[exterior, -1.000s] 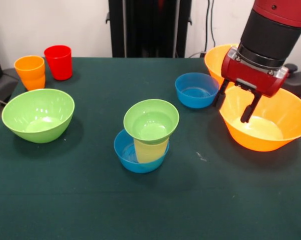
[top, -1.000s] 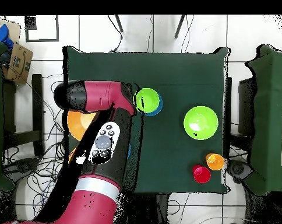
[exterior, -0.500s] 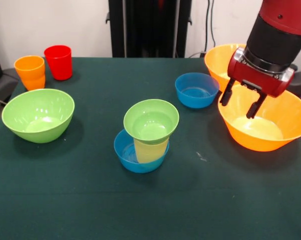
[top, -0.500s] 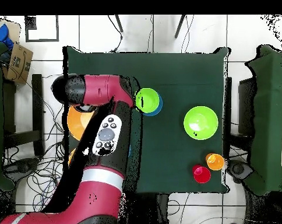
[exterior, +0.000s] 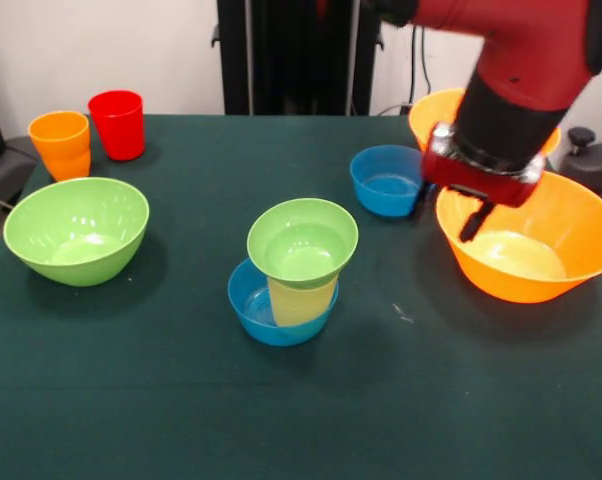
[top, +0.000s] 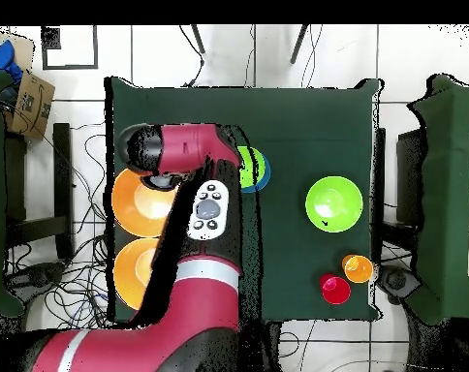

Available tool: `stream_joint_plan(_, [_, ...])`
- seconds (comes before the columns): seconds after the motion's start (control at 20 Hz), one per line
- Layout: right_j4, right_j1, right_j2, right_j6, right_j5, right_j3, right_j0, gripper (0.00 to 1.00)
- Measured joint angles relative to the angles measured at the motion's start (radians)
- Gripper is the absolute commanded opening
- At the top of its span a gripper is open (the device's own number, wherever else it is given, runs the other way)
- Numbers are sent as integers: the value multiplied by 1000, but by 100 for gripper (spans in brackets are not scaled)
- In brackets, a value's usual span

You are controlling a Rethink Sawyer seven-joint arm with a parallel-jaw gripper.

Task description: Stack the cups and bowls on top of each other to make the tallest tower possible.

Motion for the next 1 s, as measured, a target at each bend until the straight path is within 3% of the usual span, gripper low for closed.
stream_joint_plan(0.15, [-42,-22,38,-89,-22,53,-49,100])
stream_joint_plan(0.5, [-68,-231,122,-220,-33,301,-169,100])
stream_joint_plan(0.8, [-52,-390,186,-251,-4,439,-261,100])
stream_joint_plan(1.0, [-50,-440,205,-251,-3,476,-272,100])
